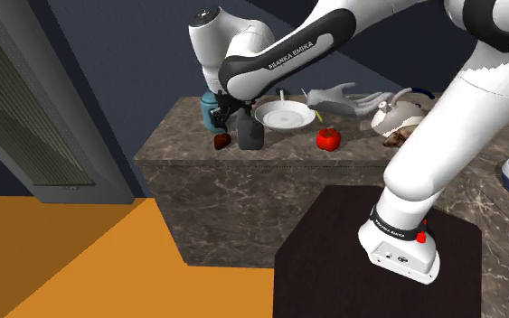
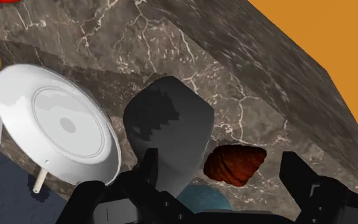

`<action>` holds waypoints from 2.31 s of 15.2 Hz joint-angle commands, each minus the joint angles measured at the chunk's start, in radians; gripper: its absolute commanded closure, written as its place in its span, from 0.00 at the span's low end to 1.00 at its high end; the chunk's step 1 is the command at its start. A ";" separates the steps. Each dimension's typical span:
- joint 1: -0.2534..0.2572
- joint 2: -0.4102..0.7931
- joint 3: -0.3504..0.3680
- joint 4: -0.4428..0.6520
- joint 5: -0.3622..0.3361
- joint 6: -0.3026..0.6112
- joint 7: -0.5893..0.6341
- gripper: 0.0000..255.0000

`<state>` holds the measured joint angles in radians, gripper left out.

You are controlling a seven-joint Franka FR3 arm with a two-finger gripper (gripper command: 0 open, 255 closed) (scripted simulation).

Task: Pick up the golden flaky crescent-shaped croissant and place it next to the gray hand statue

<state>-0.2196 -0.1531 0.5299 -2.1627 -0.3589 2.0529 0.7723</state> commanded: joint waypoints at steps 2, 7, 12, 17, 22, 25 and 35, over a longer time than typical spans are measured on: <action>-0.018 0.154 0.035 0.087 -0.135 -0.012 0.167 0.00; 0.034 0.413 0.018 0.286 -0.330 -0.102 0.389 0.00; 0.114 0.629 -0.044 0.500 -0.445 -0.195 0.512 0.00; 0.100 0.649 -0.061 0.474 -0.467 -0.147 0.524 0.00; 0.093 0.660 -0.069 0.463 -0.479 -0.123 0.530 0.00; 0.093 0.660 -0.069 0.463 -0.479 -0.123 0.530 0.00; 0.093 0.660 -0.069 0.463 -0.479 -0.123 0.530 1.00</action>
<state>-0.1264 0.5074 0.4609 -1.7000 -0.8380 1.9294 1.3023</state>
